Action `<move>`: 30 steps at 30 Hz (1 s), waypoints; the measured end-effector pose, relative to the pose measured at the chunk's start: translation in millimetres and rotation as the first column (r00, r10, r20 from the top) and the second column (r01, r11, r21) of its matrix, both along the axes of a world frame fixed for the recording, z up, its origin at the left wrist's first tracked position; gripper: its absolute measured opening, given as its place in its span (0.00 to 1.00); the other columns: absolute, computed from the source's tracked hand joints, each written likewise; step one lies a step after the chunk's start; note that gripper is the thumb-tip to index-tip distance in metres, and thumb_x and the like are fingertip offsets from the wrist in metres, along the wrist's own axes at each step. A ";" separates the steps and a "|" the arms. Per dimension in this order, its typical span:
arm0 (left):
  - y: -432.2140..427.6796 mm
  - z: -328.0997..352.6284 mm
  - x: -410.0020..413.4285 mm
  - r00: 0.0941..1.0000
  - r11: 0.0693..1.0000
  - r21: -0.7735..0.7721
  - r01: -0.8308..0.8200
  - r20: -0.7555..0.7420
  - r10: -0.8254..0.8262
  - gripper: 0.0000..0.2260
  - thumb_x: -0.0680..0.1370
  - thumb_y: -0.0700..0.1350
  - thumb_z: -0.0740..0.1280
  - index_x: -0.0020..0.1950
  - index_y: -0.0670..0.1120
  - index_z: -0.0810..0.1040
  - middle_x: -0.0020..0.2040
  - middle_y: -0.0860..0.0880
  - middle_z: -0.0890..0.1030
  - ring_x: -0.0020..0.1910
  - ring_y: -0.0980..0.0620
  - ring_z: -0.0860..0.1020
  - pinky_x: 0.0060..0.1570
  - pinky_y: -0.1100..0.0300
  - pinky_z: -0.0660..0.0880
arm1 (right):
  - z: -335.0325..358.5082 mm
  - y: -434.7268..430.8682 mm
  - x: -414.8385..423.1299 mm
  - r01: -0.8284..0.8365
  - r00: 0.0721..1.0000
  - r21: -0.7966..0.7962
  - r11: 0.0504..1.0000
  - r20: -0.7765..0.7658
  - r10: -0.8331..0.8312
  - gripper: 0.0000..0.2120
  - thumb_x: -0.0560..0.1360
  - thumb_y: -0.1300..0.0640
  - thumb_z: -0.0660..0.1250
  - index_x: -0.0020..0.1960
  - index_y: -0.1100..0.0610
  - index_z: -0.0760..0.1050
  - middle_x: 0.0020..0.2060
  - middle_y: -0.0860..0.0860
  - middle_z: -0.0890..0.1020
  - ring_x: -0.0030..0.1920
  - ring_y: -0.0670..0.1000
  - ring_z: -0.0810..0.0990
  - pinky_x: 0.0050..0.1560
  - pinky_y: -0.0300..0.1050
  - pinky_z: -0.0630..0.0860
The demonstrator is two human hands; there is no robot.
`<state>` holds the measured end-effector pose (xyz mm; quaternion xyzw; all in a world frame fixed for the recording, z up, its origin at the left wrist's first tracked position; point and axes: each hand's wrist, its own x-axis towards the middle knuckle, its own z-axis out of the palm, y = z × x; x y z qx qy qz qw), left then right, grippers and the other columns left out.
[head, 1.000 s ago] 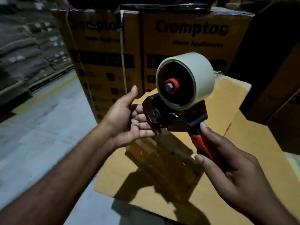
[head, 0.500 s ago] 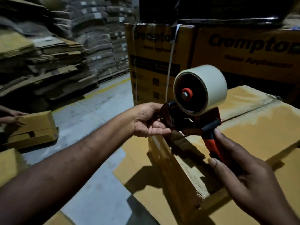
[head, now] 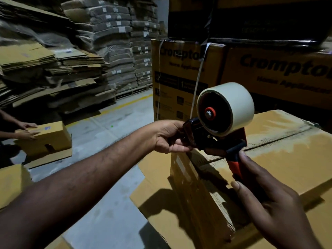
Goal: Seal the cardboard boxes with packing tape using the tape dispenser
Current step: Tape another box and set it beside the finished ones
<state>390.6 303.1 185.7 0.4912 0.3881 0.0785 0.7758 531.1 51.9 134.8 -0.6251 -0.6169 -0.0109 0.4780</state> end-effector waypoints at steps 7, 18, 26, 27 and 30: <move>24.9 16.1 -2.0 0.979 0.964 0.167 0.205 -0.028 -0.203 0.07 0.82 0.38 0.62 0.53 0.38 0.79 0.42 0.40 0.85 0.35 0.47 0.85 0.39 0.56 0.84 | 3.1 1.8 -12.3 0.075 0.996 -0.039 0.996 -0.038 -0.076 0.30 0.73 0.42 0.69 0.73 0.34 0.64 0.64 0.35 0.73 0.61 0.43 0.78 0.55 0.45 0.80; 53.0 11.9 -1.3 0.957 0.902 0.323 0.287 -0.131 -0.258 0.08 0.81 0.39 0.66 0.55 0.35 0.79 0.42 0.39 0.84 0.35 0.50 0.83 0.36 0.60 0.82 | 15.2 13.1 -28.6 0.087 0.985 -0.135 0.987 -0.139 -0.105 0.32 0.68 0.45 0.69 0.70 0.29 0.64 0.63 0.22 0.68 0.60 0.39 0.76 0.47 0.44 0.82; 71.4 7.5 0.8 0.905 0.812 0.422 0.404 -0.314 -0.286 0.09 0.81 0.36 0.63 0.49 0.37 0.83 0.38 0.42 0.82 0.32 0.52 0.78 0.37 0.58 0.76 | 21.3 32.9 -37.1 0.074 0.996 -0.226 0.971 -0.037 -0.085 0.32 0.68 0.42 0.67 0.69 0.26 0.62 0.54 0.19 0.70 0.53 0.21 0.70 0.45 0.22 0.73; 72.2 7.2 1.6 0.903 0.799 0.445 0.405 -0.335 -0.270 0.09 0.81 0.37 0.63 0.51 0.37 0.83 0.39 0.42 0.82 0.33 0.52 0.79 0.37 0.58 0.77 | 21.1 34.0 -38.2 0.087 0.995 -0.231 0.969 -0.024 -0.095 0.32 0.68 0.43 0.67 0.69 0.27 0.62 0.55 0.22 0.69 0.51 0.23 0.72 0.44 0.21 0.72; 76.7 9.0 2.8 0.893 0.745 0.530 0.405 -0.402 -0.200 0.08 0.81 0.36 0.63 0.51 0.37 0.83 0.34 0.45 0.82 0.28 0.54 0.79 0.28 0.61 0.75 | 22.0 34.8 -41.3 0.117 0.992 -0.244 0.963 -0.016 -0.125 0.33 0.68 0.43 0.67 0.68 0.24 0.59 0.53 0.25 0.68 0.46 0.28 0.72 0.40 0.22 0.73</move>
